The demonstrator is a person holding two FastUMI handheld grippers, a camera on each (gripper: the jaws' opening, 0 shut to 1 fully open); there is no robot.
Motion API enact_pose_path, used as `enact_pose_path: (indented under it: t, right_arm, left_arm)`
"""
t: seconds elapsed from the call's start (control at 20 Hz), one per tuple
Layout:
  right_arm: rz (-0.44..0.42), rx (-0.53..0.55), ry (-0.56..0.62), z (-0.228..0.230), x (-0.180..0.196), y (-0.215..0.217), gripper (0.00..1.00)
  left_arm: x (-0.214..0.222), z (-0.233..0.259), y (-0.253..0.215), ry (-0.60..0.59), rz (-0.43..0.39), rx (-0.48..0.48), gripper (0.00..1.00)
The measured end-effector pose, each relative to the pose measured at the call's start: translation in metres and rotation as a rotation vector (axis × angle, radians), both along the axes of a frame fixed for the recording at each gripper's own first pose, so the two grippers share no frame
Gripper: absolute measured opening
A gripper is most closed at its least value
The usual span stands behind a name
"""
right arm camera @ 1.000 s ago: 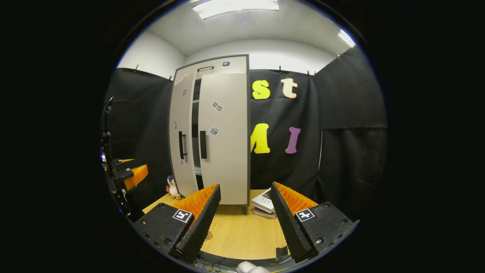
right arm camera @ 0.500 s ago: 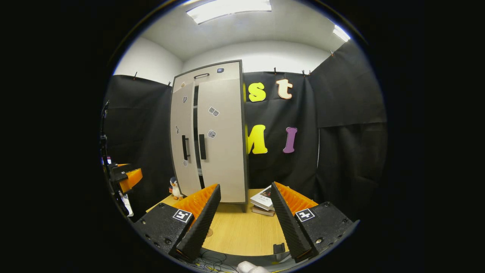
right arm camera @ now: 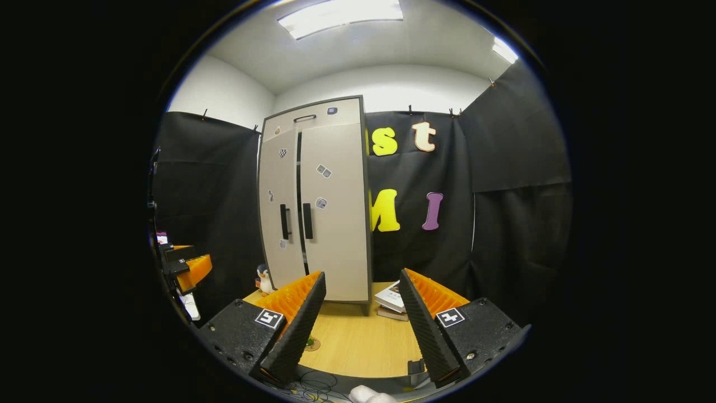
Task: Grasp the bottle in the cabinet with the left hand and place it on the coaster, then close the right door with the right hand and the left door with the left hand.
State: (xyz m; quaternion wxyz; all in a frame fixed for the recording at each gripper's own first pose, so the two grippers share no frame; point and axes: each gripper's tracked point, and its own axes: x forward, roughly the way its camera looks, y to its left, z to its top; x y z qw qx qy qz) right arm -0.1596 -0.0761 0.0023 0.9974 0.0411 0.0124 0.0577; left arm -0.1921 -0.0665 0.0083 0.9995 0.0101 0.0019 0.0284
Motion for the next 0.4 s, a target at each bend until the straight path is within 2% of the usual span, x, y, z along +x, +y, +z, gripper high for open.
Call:
enact_pose_path:
  t: [0.4]
  right_arm:
    - [-0.003,0.013,0.012,0.000,-0.001,0.014,0.82]
  left_arm:
    - [-0.002,0.006,0.010,-0.011,-0.004,-0.013,0.96]
